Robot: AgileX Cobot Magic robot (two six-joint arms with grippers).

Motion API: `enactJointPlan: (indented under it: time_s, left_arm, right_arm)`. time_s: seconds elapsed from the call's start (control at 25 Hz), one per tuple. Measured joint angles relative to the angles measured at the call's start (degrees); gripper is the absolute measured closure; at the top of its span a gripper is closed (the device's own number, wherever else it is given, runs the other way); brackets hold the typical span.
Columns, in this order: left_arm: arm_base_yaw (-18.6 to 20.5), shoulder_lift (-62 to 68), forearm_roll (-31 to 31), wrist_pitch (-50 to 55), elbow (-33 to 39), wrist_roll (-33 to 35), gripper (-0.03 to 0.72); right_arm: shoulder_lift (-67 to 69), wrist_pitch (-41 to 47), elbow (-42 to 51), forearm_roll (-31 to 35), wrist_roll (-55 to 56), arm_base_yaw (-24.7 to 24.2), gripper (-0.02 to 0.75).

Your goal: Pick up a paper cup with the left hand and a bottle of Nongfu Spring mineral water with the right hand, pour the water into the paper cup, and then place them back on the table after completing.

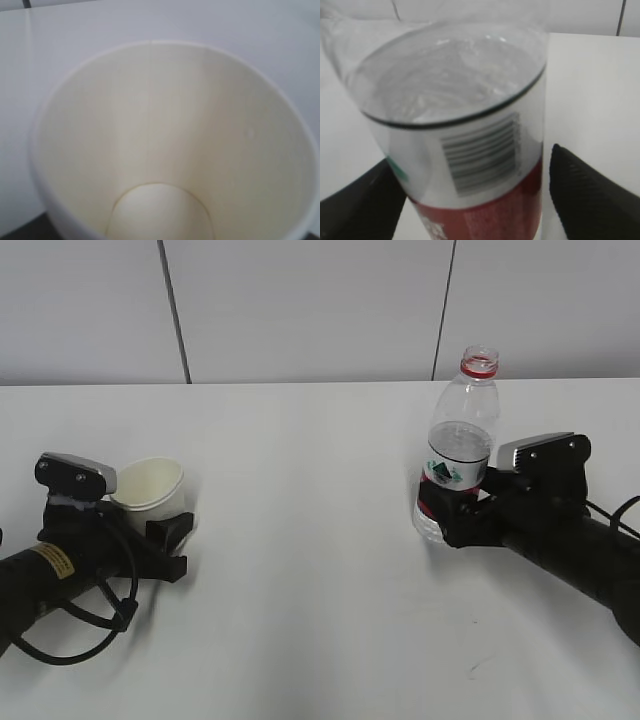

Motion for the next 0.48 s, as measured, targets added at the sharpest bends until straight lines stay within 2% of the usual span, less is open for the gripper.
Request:
enactJointPlan:
  time_s: [0.4, 0.48]
  left_arm:
    - [0.0, 0.0, 0.12, 0.0, 0.0, 0.0, 0.301]
    - [0.0, 0.0, 0.83, 0.0, 0.0, 0.0, 0.301]
  right_arm:
    - [2.26, -0.12, -3.45, -0.85, 0.09, 0.0, 0.085]
    - [2.26, -0.12, -3.45, -1.19, 0.09, 0.0, 0.108]
